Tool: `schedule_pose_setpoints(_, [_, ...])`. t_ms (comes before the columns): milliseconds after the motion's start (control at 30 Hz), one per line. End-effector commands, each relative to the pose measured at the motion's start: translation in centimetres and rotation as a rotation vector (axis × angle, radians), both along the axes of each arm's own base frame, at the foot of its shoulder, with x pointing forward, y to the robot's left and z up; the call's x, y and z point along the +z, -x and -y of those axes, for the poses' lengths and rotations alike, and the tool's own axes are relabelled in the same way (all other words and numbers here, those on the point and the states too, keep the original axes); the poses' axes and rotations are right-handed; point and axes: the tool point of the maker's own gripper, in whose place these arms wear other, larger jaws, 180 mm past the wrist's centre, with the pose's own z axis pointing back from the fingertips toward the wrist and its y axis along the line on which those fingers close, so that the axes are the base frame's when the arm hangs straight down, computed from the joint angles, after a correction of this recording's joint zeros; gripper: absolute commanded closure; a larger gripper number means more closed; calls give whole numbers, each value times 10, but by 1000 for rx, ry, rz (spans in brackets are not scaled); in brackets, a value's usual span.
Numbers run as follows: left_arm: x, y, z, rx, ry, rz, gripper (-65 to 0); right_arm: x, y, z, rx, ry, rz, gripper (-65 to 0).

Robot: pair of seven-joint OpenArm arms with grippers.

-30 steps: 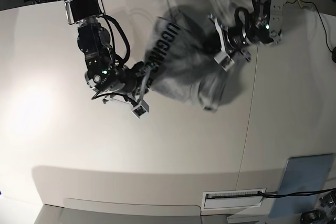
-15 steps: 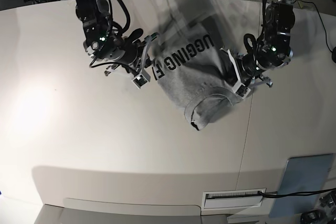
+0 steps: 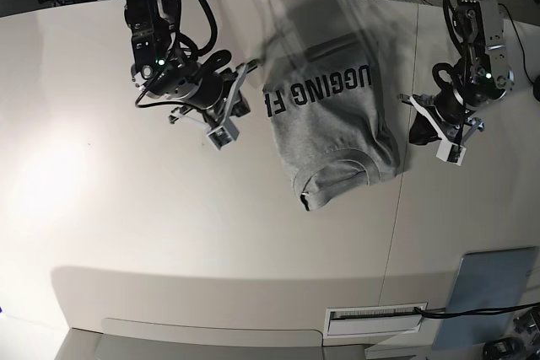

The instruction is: Fold the T-shirt properly

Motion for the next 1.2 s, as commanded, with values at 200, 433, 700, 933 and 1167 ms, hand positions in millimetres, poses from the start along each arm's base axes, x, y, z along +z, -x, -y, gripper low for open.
schedule_pose_setpoints(200, [-24, -26, 9, -3, 62, -2, -39, 10, -3, -27, 40, -6, 72, 0])
schedule_pose_setpoints(433, [-31, -59, 35, -65, 85, -31, -39, 8, 16, -64, 137, -9, 71, 0])
schedule_pose_setpoints(700, [-26, -67, 34, -71, 95, -46, -39, 1, 21, -56, 80, 23, 42, 0])
schedule_pose_setpoints(933, [14, -42, 15, -110, 226, -50, -39, 27, 22, 7, -104, 54, 104, 0])
schedule_pose_setpoints(1167, [43, 27, -15, -72, 201, 17, -39, 52, 65, 90, -309, 166, 120, 0])
